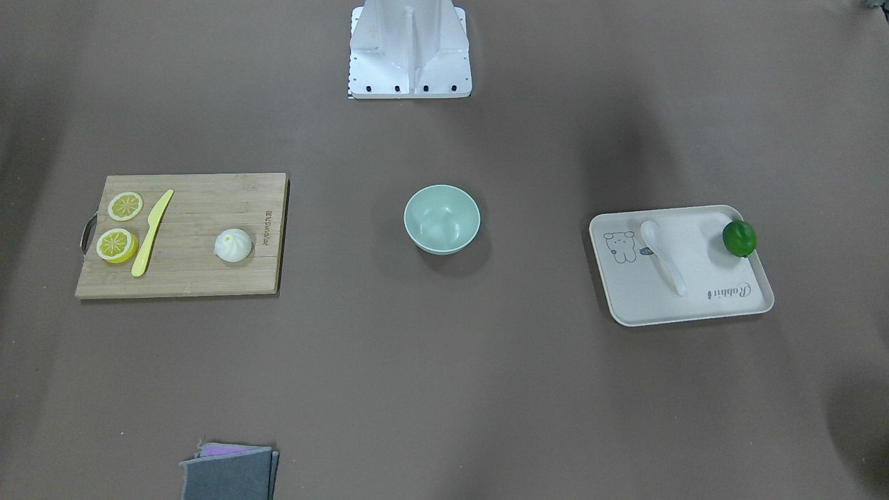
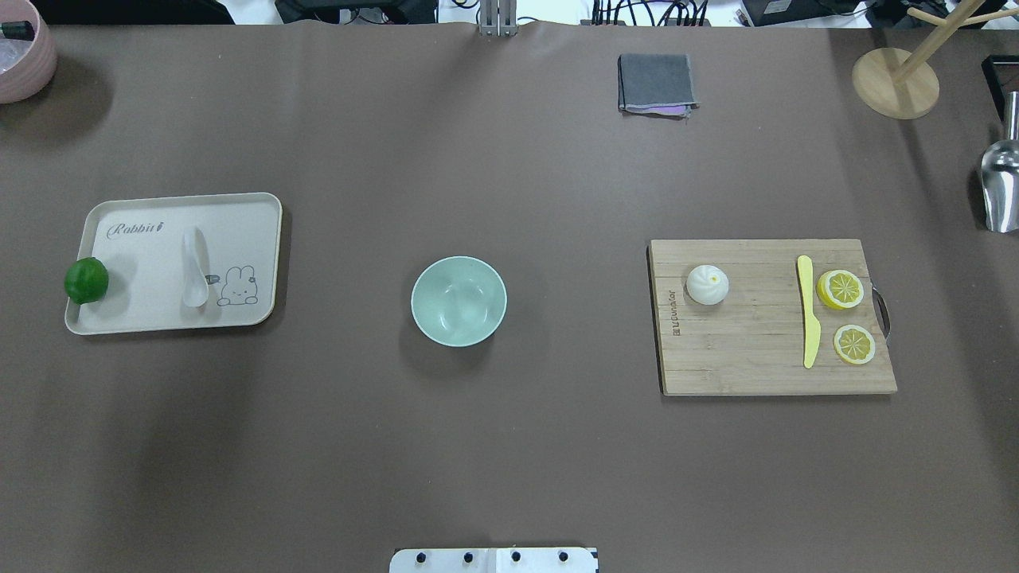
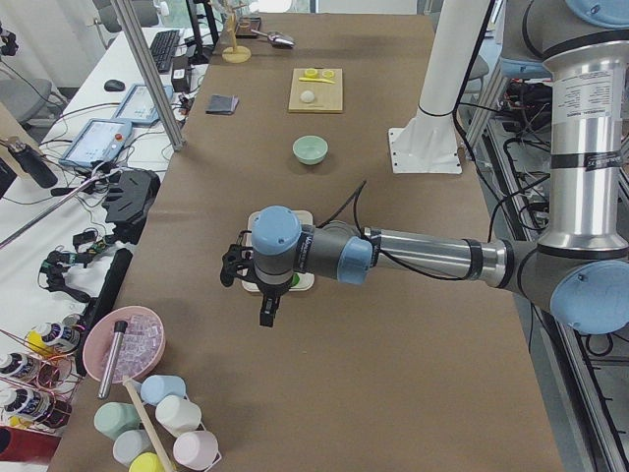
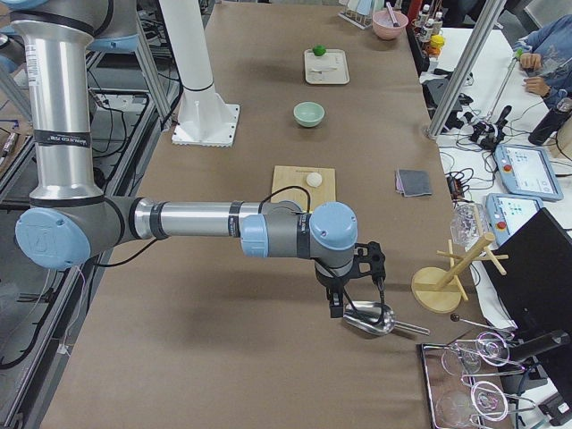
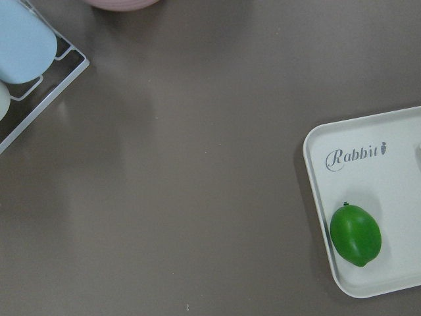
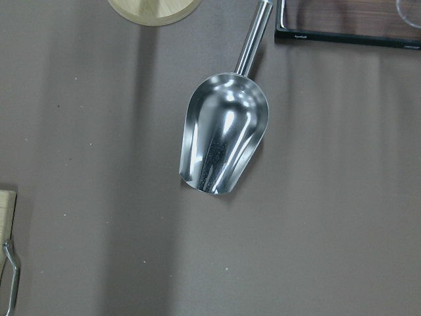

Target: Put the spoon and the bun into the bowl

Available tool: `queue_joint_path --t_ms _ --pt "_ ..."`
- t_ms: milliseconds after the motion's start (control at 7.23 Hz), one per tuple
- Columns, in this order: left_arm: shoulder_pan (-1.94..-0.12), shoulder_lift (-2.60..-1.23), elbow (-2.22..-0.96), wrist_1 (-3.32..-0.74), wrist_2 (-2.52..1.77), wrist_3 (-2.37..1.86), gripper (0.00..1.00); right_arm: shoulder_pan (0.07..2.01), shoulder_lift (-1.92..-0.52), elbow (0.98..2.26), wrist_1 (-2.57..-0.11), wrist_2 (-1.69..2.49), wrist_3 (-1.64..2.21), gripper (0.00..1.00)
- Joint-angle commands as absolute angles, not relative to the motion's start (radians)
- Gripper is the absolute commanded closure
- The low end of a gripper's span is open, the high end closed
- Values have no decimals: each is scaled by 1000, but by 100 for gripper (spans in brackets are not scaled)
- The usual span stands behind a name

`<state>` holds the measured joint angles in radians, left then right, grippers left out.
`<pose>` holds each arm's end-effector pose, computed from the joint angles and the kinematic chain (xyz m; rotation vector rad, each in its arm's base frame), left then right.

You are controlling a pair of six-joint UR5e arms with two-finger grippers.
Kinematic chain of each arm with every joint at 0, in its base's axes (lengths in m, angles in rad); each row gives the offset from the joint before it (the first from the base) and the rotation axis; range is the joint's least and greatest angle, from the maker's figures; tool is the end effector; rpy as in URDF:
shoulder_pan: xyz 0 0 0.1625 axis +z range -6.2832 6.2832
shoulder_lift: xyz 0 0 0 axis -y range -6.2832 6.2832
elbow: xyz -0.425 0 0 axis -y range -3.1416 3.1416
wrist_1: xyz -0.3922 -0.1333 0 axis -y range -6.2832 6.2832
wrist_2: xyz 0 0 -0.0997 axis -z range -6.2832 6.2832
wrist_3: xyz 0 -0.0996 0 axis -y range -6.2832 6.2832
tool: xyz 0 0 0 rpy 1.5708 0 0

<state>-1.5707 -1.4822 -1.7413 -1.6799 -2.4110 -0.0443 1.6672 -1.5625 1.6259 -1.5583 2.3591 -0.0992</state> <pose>-0.0591 -0.4638 0.6001 0.1610 0.8412 0.0388 0.1105 -0.4913 0.6251 0.1485 -0.7771 -0.0326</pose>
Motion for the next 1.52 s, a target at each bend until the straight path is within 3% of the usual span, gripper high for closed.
queue_joint_path --t_ms 0,1383 --pt "-1612 -1460 -1759 -1675 -2413 -44 2 1654 -1566 1623 -1562 2359 -98 0" --pt "-1609 -1385 -1859 -1721 -2413 -25 2 1626 -1601 1681 -1554 2384 -109 0"
